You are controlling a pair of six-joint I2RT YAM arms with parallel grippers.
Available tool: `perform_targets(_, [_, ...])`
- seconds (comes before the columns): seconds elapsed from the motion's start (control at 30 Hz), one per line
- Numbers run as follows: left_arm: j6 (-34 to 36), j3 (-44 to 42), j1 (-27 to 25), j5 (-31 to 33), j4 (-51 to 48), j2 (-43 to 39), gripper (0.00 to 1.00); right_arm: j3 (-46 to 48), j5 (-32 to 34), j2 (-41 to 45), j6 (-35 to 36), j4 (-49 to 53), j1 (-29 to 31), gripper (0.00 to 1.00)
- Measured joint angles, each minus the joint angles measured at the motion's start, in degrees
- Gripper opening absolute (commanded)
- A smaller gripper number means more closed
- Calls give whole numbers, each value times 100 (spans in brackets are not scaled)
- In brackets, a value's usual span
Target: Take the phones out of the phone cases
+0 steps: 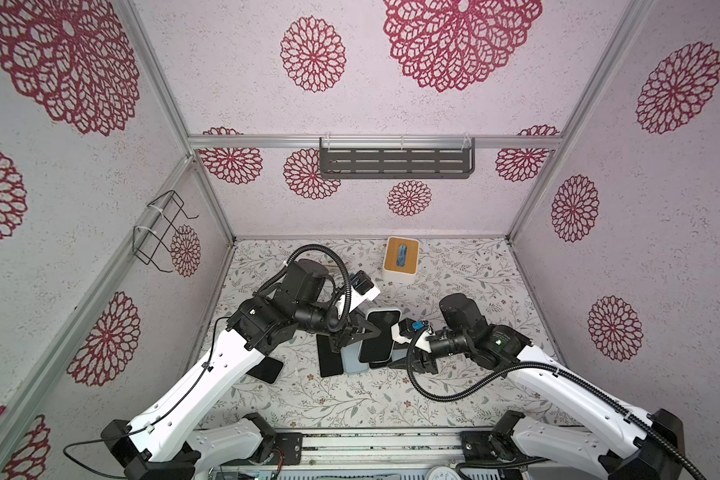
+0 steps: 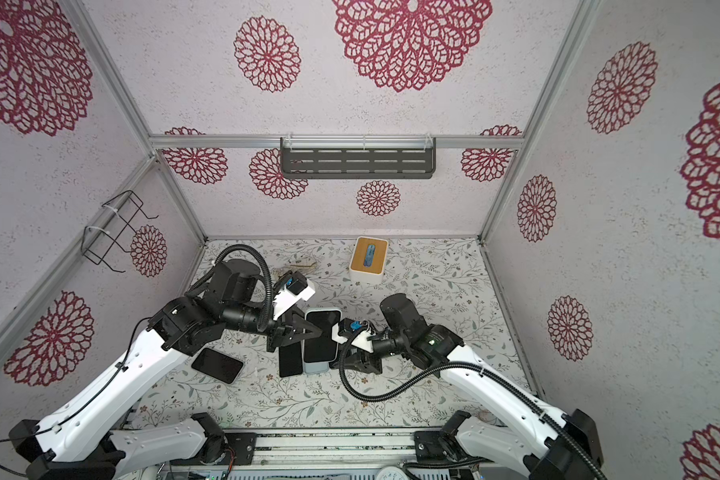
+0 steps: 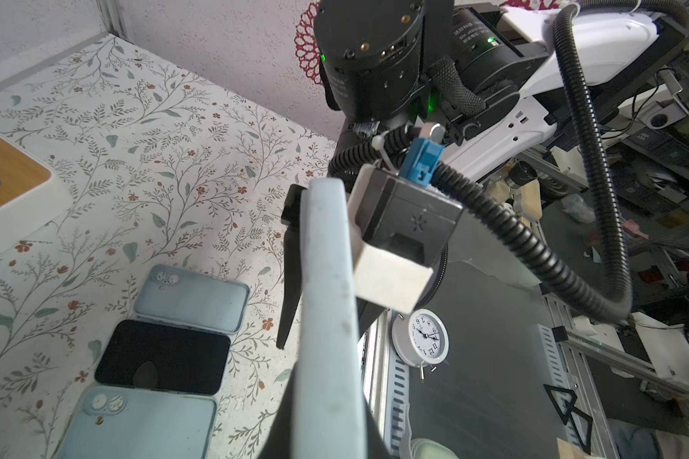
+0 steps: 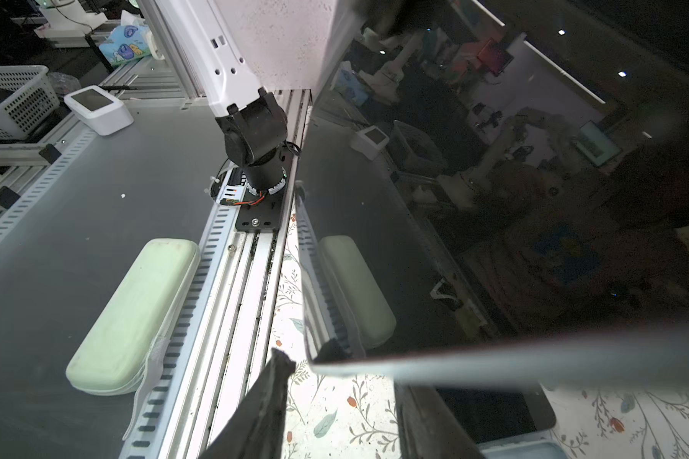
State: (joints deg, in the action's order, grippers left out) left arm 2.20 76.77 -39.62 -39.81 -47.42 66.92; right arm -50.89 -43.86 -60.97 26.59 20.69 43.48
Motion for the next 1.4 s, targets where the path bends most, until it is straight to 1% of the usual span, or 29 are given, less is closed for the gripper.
perform_targets(0.17, [0, -31, -7, 24, 131, 0, 0, -55, 2, -61, 35, 26, 15, 39])
perform_targets(0.4, [7, -98, -26, 24, 192, 13, 0, -142, 9, -122, 35, 24, 22, 39])
perform_targets(0.5, [22, -111, -33, 20, 210, 13, 0, -166, 9, -125, 39, 26, 22, 36])
perform_targets(0.57, [24, -120, -37, 20, 221, 13, 0, -170, 9, -127, 42, 24, 22, 33])
perform_targets(0.77, [57, -177, -37, 31, 291, 15, 0, -177, -7, -162, 87, 50, 24, 20])
perform_targets(0.93, [111, -197, -39, -28, 299, 26, 0, -201, -155, -197, 227, 164, 22, 7])
perform_targets(1.17, [105, -269, -39, -133, 380, 24, 0, -203, -229, -210, 400, 269, 17, 0])
perform_targets(1.4, [138, -258, 22, -404, 433, 127, 0, -203, -210, -186, 590, 289, 22, 0])
